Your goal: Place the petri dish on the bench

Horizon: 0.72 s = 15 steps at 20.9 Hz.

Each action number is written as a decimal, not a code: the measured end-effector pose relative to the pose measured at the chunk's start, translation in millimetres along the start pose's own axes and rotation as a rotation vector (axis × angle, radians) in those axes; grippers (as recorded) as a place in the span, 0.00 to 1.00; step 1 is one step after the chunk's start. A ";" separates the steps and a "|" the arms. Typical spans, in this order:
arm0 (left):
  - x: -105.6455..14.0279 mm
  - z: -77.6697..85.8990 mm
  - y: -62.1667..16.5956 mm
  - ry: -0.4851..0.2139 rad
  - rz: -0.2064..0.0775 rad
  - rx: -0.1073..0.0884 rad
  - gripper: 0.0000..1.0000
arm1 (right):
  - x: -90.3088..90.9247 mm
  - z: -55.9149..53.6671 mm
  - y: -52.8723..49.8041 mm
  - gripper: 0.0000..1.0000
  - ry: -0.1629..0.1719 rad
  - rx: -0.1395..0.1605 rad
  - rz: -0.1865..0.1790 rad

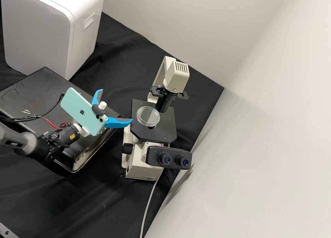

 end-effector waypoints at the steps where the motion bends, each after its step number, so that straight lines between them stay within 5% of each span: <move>1: 0.0 0.0 0.0 0.000 0.000 0.000 1.00 | -0.2 1.3 2.8 1.00 0.001 0.003 0.012; 10: 0.3 -0.1 -0.8 0.001 -0.004 0.001 1.00 | 4.2 10.8 28.6 1.00 -0.012 0.001 0.085; 15: 0.3 -0.1 -0.8 0.001 -0.004 -0.002 1.00 | 11.6 15.3 32.1 1.00 -0.019 -0.001 0.094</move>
